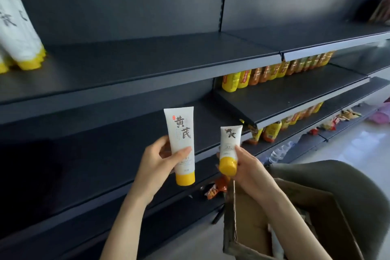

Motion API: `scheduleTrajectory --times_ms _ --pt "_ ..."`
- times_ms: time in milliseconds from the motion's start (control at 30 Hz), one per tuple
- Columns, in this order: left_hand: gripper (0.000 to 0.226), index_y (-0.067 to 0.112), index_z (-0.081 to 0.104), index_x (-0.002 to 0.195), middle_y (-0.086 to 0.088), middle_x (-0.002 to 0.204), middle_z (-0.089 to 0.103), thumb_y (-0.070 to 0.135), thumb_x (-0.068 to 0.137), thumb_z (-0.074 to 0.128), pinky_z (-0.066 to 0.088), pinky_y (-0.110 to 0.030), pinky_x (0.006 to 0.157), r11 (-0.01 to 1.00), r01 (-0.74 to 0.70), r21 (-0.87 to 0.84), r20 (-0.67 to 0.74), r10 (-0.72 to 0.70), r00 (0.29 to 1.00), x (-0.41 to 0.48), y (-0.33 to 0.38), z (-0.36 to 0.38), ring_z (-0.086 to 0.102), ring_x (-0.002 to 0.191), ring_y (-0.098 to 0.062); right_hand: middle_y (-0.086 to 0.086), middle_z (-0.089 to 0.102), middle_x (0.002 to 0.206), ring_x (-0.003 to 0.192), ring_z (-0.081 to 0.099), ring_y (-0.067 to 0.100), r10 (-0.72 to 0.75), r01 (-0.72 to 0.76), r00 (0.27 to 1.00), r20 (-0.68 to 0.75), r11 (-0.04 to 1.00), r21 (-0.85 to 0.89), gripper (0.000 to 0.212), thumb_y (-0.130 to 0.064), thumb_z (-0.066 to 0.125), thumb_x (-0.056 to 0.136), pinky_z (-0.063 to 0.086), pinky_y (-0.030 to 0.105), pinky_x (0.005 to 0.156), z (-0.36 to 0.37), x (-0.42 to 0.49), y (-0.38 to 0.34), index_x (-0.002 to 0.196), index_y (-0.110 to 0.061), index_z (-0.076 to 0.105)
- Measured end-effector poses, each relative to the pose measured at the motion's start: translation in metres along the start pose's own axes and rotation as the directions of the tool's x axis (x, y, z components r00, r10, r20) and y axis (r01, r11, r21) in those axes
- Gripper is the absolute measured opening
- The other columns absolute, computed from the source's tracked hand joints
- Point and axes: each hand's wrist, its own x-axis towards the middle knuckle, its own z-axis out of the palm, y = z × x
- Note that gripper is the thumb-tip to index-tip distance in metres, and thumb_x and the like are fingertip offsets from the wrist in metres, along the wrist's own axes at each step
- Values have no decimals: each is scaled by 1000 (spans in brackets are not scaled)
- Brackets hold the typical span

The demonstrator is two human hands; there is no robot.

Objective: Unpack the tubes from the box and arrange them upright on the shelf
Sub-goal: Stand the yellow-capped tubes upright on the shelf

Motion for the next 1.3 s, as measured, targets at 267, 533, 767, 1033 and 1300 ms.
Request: scheduleTrajectory --times_ms 267,533,767,1033,1300 --pt "35 29 68 98 11 98 73 37 65 75 51 -13 66 994 -105 0 -167 103 981 -27 35 -59 69 90 -5 14 69 113 102 68 24 11 -12 999 32 1000 16 45 -29 63 78 58 35 67 52 4 5 118 -9 57" --pt "37 23 69 98 8 98 74 32 63 77 52 -12 66 990 -139 32 -222 143 965 -52 53 -146 69 89 -8 7 70 113 100 69 22 -138 137 984 109 990 19 48 -29 66 74 58 36 67 144 37 32 120 -20 57" --pt "30 32 72 92 1 96 74 33 63 76 58 -27 72 974 -201 106 -350 226 909 -74 79 -247 70 88 -14 4 69 114 102 67 20 -260 249 919 296 966 77 40 -30 63 76 58 36 77 245 37 65 115 -26 65" --pt "30 32 72 91 6 97 74 34 61 75 52 -14 65 959 -261 110 -442 282 851 -94 98 -312 69 89 -9 9 65 120 110 64 22 -338 380 811 476 925 10 41 -19 57 84 56 33 76 332 50 66 125 -20 57" --pt "38 27 69 96 8 96 74 32 59 75 55 -17 65 961 -250 120 -513 276 813 -99 100 -333 69 90 -8 6 61 122 104 66 20 -340 559 747 572 787 -262 49 -9 64 84 57 34 75 418 95 50 129 -15 48"
